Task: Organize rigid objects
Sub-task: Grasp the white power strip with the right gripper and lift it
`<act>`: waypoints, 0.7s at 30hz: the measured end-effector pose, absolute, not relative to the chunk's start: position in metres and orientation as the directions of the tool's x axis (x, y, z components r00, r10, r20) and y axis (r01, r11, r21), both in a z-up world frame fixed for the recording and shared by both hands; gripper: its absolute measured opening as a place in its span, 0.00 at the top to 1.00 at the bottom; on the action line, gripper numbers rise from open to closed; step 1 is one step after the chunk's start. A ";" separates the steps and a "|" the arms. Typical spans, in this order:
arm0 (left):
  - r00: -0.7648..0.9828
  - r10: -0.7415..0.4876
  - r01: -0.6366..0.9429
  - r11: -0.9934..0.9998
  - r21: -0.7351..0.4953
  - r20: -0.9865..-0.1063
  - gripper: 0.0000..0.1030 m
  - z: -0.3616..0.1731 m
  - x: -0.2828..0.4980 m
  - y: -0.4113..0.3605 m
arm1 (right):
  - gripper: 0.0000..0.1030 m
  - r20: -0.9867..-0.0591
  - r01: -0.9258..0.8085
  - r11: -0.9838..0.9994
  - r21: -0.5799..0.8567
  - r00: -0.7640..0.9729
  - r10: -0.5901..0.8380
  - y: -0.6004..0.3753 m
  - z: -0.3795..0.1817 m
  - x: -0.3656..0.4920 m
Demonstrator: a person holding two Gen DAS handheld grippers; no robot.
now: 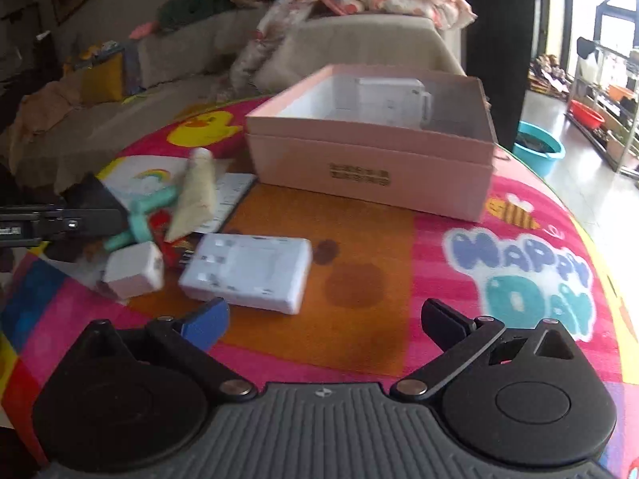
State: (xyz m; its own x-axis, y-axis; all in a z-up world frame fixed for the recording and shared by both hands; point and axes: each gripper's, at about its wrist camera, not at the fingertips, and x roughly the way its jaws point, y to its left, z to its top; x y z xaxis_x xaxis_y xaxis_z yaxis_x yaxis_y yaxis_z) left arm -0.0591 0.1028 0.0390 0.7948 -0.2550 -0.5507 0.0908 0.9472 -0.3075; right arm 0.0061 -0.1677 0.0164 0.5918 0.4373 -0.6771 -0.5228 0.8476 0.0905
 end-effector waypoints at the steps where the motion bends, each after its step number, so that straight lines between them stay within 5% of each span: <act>1: 0.797 -0.259 0.094 0.946 -0.311 -0.546 0.50 0.040 -0.060 0.103 | 0.00 -0.661 -0.543 0.836 0.072 0.602 0.448 -0.157 0.018 0.000; 6: 0.794 -0.295 0.132 0.937 -0.323 -0.531 0.49 0.040 -0.069 0.103 | 0.01 -0.682 -0.546 0.837 -0.027 0.622 0.384 -0.111 0.005 0.003; 10: 0.776 -0.341 0.171 0.923 -0.344 -0.530 0.49 0.036 -0.073 0.099 | 0.22 -0.693 -0.546 0.837 0.026 0.594 0.409 -0.114 0.007 0.012; 21: 0.656 -0.459 0.386 0.886 -0.256 -0.600 0.49 0.037 -0.082 0.038 | 0.23 -0.634 -0.527 0.847 -0.062 0.676 0.375 -0.182 0.041 -0.025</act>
